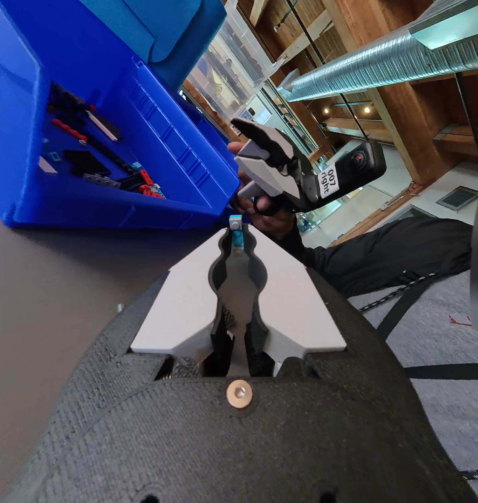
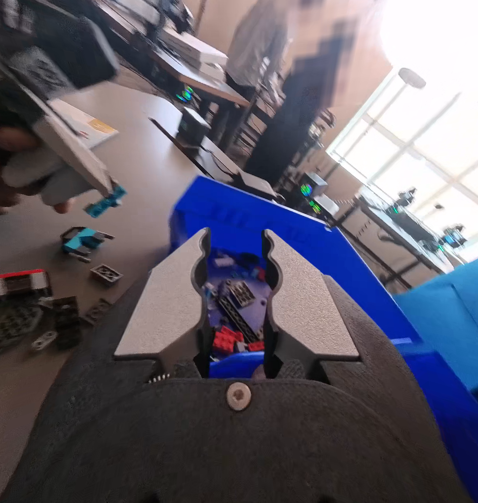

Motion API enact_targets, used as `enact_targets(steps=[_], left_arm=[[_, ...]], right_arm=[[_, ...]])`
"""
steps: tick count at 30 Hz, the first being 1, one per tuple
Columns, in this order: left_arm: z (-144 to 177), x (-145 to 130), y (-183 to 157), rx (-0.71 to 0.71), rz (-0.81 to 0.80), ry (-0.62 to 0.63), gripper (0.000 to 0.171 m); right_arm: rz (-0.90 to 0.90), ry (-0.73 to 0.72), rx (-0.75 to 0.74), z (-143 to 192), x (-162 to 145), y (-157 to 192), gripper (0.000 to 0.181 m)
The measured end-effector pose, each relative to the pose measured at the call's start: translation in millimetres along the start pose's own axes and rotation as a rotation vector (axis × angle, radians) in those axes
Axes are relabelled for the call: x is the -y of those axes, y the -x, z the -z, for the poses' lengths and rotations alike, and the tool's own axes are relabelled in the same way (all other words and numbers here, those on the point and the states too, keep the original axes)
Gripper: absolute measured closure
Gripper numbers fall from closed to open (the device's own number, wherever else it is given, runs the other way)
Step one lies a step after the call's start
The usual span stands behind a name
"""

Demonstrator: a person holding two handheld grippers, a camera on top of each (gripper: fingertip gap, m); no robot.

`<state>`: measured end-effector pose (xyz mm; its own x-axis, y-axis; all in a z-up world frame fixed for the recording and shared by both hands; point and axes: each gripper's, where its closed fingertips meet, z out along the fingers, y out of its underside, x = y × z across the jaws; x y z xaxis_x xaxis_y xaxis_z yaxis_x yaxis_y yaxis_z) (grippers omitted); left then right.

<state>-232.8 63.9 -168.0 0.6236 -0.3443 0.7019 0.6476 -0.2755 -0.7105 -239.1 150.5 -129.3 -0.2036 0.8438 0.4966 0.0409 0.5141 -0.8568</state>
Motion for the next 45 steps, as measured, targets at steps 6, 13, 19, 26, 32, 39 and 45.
enact_targets(steps=[6, 13, 19, 26, 32, 39, 45], left_arm=[[-5, -3, -16, -0.063, -0.017, 0.026, 0.163], [-10, 1, -30, -0.112, 0.012, -0.014, 0.163], [-8, 17, -26, -0.112, 0.093, -0.169, 0.163], [-10, 21, -26, -0.114, 0.125, -0.237, 0.163], [-10, 23, -30, -0.155, 0.153, -0.271, 0.162], [-10, 20, -37, -0.221, 0.156, -0.229, 0.163], [-9, 15, -34, -0.205, 0.148, -0.144, 0.145]], right_arm=[[0.119, -0.182, 0.288, 13, 30, 67, 0.146], [0.141, -0.198, 0.352, 11, 28, 93, 0.142], [0.105, -0.207, 0.26, 5, 34, 90, 0.142], [0.128, -0.203, 0.139, -1, 36, 85, 0.146], [0.138, -0.245, 0.136, 3, 40, 85, 0.171], [0.147, -0.301, 0.202, 11, 44, 85, 0.172], [0.191, -0.3, 0.294, 16, 39, 91, 0.172]])
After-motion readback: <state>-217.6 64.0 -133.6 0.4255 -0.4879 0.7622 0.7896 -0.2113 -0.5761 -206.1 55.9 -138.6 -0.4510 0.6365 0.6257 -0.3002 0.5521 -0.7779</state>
